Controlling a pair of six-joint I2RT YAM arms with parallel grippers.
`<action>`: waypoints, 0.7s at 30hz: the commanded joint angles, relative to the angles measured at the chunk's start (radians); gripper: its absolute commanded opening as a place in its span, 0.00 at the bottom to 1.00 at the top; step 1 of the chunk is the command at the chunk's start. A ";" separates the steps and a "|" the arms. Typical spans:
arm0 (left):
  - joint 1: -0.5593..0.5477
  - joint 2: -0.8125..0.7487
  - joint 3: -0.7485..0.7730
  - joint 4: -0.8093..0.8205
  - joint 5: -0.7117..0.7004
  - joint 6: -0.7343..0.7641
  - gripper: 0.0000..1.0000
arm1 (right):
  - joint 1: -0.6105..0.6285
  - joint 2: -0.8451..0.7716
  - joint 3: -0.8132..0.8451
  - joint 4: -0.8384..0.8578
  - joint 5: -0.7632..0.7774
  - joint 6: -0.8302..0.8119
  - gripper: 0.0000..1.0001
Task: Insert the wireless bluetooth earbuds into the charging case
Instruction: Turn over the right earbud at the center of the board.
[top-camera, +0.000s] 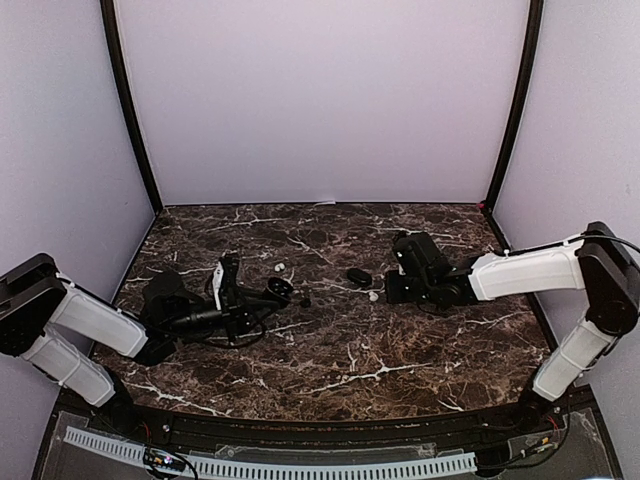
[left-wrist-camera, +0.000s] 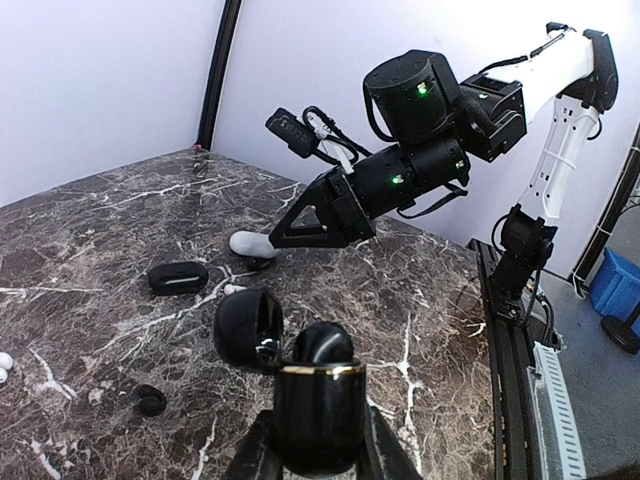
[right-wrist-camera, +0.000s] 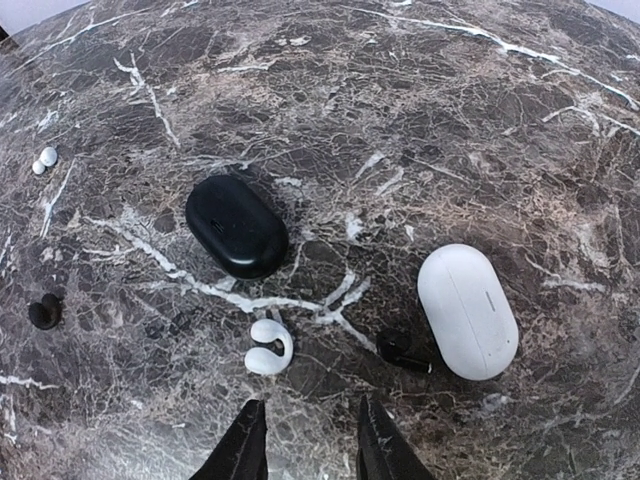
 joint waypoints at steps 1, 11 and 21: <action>-0.004 0.012 -0.074 0.122 -0.014 0.036 0.08 | -0.014 0.069 0.072 -0.017 0.023 0.012 0.31; -0.004 -0.010 -0.103 0.149 0.002 0.083 0.08 | -0.068 0.140 0.138 -0.059 0.047 0.045 0.31; -0.004 -0.023 -0.098 0.131 0.018 0.091 0.08 | -0.105 0.217 0.160 -0.043 -0.006 0.044 0.28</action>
